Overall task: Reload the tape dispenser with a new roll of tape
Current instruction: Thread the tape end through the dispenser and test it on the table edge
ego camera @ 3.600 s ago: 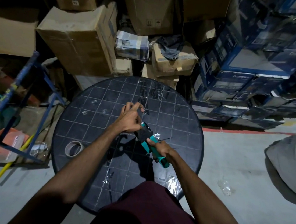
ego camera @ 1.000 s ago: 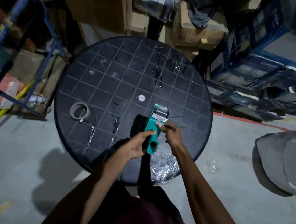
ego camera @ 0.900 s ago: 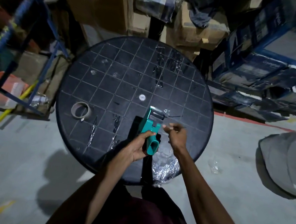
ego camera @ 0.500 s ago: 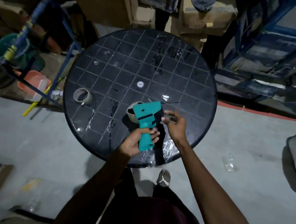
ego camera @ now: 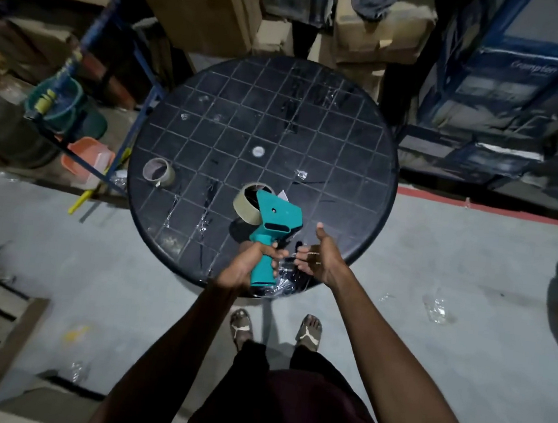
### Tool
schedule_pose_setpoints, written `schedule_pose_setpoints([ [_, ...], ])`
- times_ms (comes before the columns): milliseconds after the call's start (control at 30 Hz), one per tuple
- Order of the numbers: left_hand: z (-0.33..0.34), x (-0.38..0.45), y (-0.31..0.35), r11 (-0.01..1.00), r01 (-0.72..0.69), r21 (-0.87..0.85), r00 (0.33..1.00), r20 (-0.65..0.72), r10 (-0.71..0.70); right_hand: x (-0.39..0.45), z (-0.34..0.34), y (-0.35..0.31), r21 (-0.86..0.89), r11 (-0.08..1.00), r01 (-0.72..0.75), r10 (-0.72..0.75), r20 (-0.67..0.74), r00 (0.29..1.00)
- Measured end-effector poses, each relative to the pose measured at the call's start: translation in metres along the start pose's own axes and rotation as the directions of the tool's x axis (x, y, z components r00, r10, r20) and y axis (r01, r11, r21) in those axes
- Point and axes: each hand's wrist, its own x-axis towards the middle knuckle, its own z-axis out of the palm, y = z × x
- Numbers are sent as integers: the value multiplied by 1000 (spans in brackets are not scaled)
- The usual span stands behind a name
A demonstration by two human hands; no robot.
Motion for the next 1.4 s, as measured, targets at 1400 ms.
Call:
schedule_pose_setpoints([
  [1400, -227, 30, -93, 567, -90, 819, 937, -123, 327, 73, 136, 107, -731, 675, 100, -487, -339, 805],
])
